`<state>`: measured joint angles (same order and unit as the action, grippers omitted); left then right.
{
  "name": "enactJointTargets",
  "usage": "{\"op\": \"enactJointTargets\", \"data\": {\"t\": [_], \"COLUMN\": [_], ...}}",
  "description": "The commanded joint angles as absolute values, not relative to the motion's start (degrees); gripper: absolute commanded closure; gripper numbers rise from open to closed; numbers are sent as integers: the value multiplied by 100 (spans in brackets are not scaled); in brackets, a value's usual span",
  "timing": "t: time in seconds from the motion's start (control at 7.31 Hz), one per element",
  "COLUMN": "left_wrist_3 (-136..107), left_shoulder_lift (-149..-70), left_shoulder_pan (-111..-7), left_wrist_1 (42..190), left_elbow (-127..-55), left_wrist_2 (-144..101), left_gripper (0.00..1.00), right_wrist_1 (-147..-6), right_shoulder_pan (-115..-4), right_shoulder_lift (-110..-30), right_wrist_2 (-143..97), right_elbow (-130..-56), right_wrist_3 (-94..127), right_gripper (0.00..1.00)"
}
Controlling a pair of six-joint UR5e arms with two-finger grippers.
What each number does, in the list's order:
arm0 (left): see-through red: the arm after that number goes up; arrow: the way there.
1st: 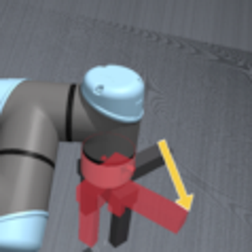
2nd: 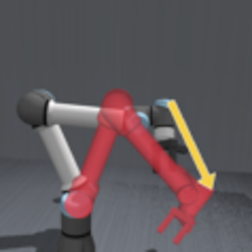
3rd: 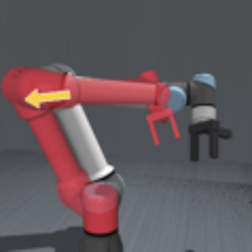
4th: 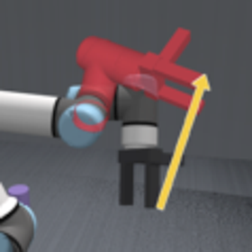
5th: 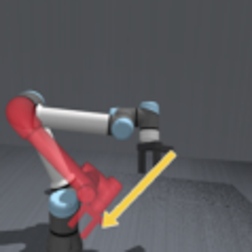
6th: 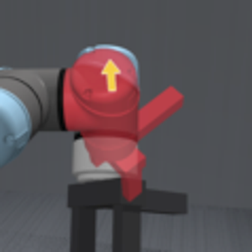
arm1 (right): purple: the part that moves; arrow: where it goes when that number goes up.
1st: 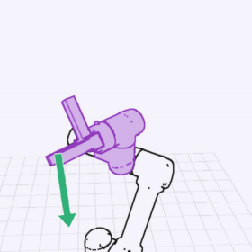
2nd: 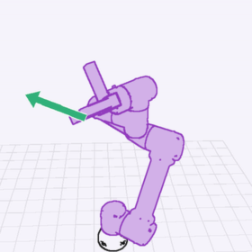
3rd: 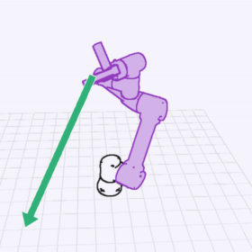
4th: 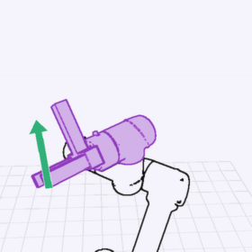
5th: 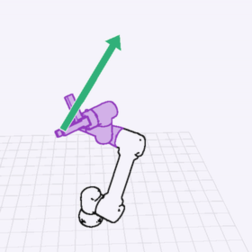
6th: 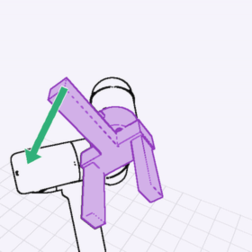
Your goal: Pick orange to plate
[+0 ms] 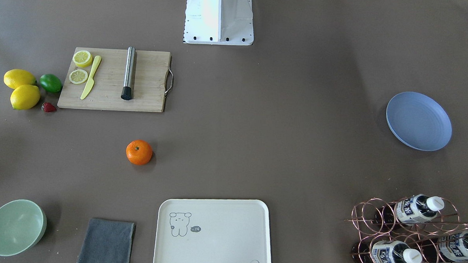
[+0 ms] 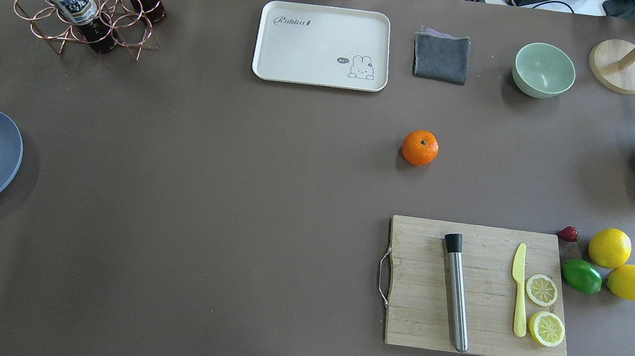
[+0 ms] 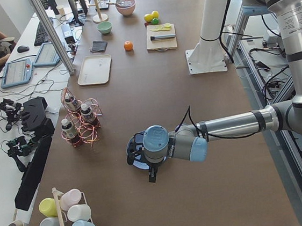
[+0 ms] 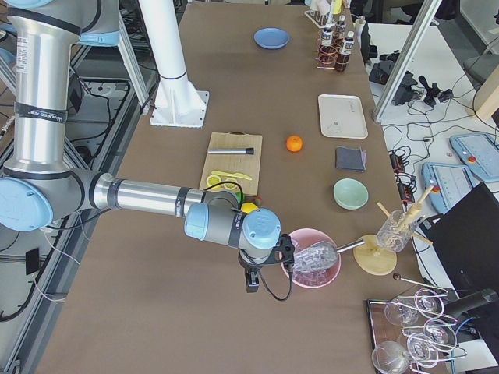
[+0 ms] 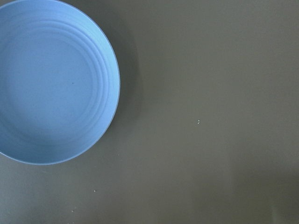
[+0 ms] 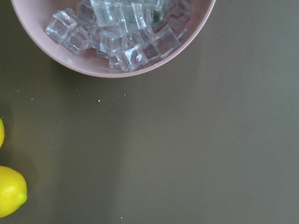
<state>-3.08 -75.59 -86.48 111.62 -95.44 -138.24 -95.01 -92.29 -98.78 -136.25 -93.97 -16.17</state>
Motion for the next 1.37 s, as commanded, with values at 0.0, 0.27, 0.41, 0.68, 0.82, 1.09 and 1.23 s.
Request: {"op": "enactJointTargets", "data": {"t": [0.0, 0.27, 0.41, 0.68, 0.82, 1.09, 1.23], "left_wrist_3": [-308, -308, -308, -343, -343, -325, -325], "left_shoulder_lift": [-7550, -7559, -7550, -7550, -7550, -7550, -7550], "left_shoulder_pan": [-8648, -8648, -8648, -8648, -8648, -8648, -8648], "left_wrist_1": [11162, 11162, 11162, 11171, 11171, 11171, 11171], "left_elbow": [-9545, -9554, -9580, -9589, -9580, -9580, -9589], "left_wrist_2": [-13825, -13825, -13825, -13825, -13825, -13825, -13825], "left_gripper": [2, 2, 2, 2, 2, 2, 2], "right_wrist_1": [-9501, -9501, -9492, -9492, -9492, -9492, -9492], "right_shoulder_pan": [-9229, -9229, -9229, -9229, -9229, -9229, -9229], "right_shoulder_lift": [-9896, -9966, -9949, -9940, -9949, -9949, -9941], "right_wrist_2": [-13623, -13632, -13614, -13623, -13632, -13632, -13623], "right_elbow": [-9387, -9404, -9404, -9422, -9439, -9466, -9466], "right_wrist_3": [-1617, -1626, -1626, -1626, -1626, -1617, -1617], "right_gripper": [0, 0, 0, 0, 0, 0, 0]}}
